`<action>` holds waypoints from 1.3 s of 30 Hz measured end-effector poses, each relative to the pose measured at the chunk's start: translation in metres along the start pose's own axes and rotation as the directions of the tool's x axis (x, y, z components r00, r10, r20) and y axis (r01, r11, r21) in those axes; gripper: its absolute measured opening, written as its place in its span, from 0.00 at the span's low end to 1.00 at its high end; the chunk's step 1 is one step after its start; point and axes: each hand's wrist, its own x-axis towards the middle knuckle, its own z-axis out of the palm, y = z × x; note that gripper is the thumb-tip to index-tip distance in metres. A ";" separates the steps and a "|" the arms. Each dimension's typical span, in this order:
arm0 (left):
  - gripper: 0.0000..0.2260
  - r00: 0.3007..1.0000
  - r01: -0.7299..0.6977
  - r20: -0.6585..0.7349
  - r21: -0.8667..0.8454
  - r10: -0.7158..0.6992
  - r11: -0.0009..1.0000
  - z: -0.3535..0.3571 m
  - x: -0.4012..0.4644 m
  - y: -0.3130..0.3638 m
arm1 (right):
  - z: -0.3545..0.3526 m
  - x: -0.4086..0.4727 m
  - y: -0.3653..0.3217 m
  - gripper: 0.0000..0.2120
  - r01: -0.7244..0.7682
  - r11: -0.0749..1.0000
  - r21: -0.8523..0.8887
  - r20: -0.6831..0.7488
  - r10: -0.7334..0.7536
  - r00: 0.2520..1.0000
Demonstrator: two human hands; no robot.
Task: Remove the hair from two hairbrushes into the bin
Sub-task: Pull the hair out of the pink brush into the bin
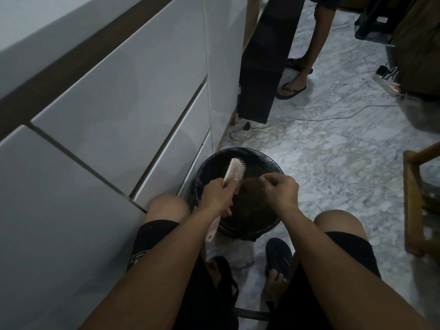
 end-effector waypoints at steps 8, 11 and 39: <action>0.18 0.999 -0.005 0.050 -0.069 0.009 0.998 0.001 0.000 0.000 | -0.007 -0.015 -0.013 0.23 0.003 0.957 0.291 0.359 -0.112 0.927; 0.17 0.998 -0.019 0.062 -0.057 0.022 0.998 0.001 -0.001 -0.001 | -0.005 -0.021 -0.015 0.18 0.062 0.961 0.268 0.368 -0.162 0.916; 0.17 0.981 0.125 0.174 -0.247 -0.083 0.961 -0.001 -0.002 0.009 | -0.010 -0.011 -0.011 0.07 -0.043 0.978 0.205 0.367 -0.036 0.930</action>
